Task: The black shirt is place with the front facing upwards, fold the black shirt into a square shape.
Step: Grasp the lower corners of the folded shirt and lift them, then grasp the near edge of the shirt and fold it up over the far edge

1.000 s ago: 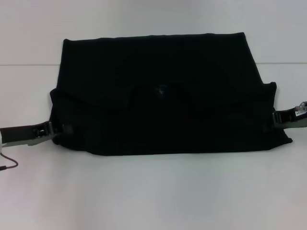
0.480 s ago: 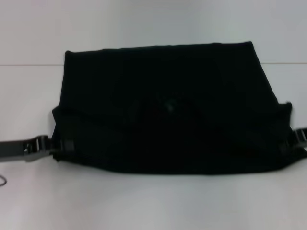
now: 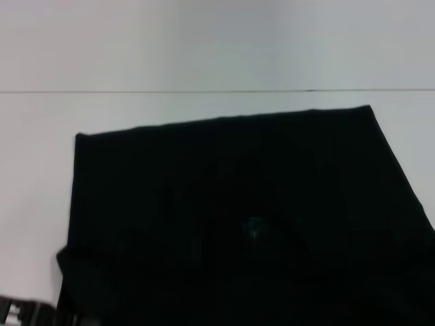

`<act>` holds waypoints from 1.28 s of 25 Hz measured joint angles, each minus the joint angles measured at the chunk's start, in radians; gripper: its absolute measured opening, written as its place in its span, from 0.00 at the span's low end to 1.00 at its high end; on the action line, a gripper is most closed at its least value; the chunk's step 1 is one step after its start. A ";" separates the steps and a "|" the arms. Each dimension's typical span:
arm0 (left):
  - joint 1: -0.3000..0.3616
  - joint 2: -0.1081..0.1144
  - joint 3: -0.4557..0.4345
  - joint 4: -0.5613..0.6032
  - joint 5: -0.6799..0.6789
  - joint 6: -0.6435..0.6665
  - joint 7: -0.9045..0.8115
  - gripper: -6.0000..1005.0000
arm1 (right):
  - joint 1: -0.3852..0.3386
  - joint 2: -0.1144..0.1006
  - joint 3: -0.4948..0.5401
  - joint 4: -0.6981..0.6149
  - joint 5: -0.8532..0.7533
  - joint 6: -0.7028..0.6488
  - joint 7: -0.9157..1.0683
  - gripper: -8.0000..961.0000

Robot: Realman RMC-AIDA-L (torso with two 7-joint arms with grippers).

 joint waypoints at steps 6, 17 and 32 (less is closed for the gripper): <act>-0.018 -0.004 0.012 -0.001 0.072 0.051 0.003 0.05 | -0.018 0.004 0.014 0.007 -0.037 -0.012 -0.042 0.04; -0.088 0.002 -0.291 -0.003 0.048 -0.091 -0.035 0.05 | 0.028 -0.035 0.279 0.069 0.086 0.039 -0.050 0.05; -0.117 -0.116 -0.463 -0.047 -0.191 -0.657 0.056 0.05 | 0.039 0.073 0.364 0.269 0.538 0.689 -0.158 0.04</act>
